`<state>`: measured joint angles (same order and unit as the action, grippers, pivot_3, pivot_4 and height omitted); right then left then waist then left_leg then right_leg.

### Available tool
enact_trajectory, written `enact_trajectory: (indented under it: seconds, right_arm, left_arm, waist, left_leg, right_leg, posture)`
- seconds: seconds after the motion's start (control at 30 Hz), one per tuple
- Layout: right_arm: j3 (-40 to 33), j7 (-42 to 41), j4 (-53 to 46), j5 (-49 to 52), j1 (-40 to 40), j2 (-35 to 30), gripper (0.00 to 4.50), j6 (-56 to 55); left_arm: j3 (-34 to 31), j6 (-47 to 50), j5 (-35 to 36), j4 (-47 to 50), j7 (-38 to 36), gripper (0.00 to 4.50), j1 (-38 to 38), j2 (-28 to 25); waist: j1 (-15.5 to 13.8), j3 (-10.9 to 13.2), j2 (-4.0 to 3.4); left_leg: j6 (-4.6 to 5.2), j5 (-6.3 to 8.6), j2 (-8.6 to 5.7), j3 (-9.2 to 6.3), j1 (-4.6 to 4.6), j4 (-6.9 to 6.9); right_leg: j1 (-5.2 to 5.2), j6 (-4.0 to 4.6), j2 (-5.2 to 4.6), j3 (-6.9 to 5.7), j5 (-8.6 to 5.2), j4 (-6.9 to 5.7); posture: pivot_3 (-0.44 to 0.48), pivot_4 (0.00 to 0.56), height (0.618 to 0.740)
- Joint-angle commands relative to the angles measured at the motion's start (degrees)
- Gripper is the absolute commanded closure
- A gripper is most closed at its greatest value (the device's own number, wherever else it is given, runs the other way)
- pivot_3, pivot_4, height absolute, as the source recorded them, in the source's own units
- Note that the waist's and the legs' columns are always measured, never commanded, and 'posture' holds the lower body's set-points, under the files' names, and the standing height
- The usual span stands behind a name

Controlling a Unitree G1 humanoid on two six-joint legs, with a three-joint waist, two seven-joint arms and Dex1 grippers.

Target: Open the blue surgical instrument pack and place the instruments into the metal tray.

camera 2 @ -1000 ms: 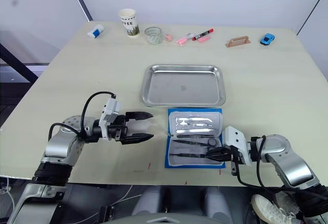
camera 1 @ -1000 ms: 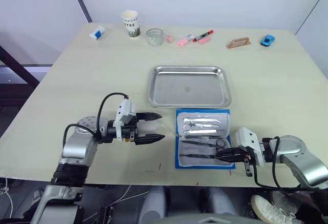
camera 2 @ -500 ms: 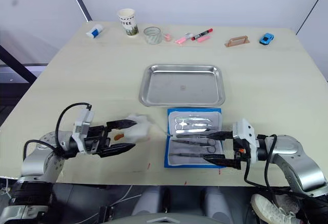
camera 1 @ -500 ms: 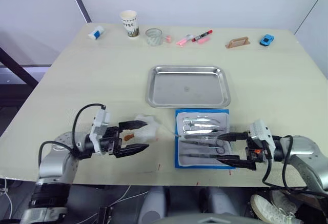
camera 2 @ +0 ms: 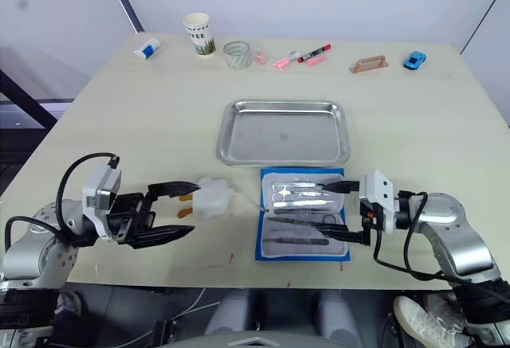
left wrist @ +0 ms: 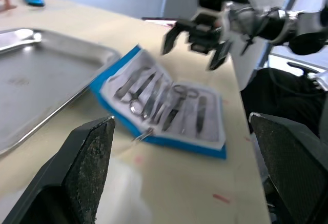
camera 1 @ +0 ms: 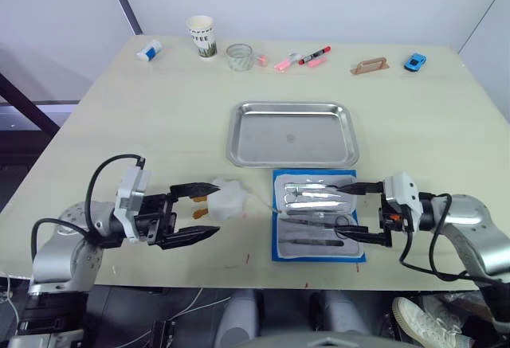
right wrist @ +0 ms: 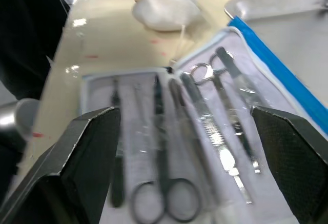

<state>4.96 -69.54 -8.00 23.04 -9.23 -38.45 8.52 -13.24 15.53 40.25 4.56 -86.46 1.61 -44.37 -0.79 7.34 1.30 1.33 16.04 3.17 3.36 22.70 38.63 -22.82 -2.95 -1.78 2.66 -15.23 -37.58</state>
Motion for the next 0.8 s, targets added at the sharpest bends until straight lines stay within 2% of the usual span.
enact_trajectory:
  seconds: [0.03, 0.8]
  right_arm:
    - [0.62, -1.57, 2.93, -1.36, -1.90, 0.64, 0.05, -3.92]
    - [3.99, -3.14, 19.47, -9.39, -5.00, 3.41, 0.05, -16.20]
  left_arm:
    - [-1.21, -0.21, 1.28, 2.09, -0.89, 0.00, 0.36, -0.81]
    - [2.77, -0.40, 0.06, 3.39, 2.53, 0.00, 2.73, 2.23]
  waist:
    - [-0.01, 0.00, 0.00]
    - [0.02, 0.01, -0.01]
  left_leg:
    - [0.00, 0.00, 0.00, 0.00, 0.00, 0.00]
    - [0.00, 0.00, 0.00, 0.02, -0.02, 0.00]
  right_leg:
    - [0.00, 0.00, 0.00, 0.00, 0.00, 0.00]
    - [0.01, 0.00, 0.00, 0.02, 0.00, -0.02]
  posture:
    - [0.000, 0.150, 0.740]
    - [0.000, 0.150, 0.740]
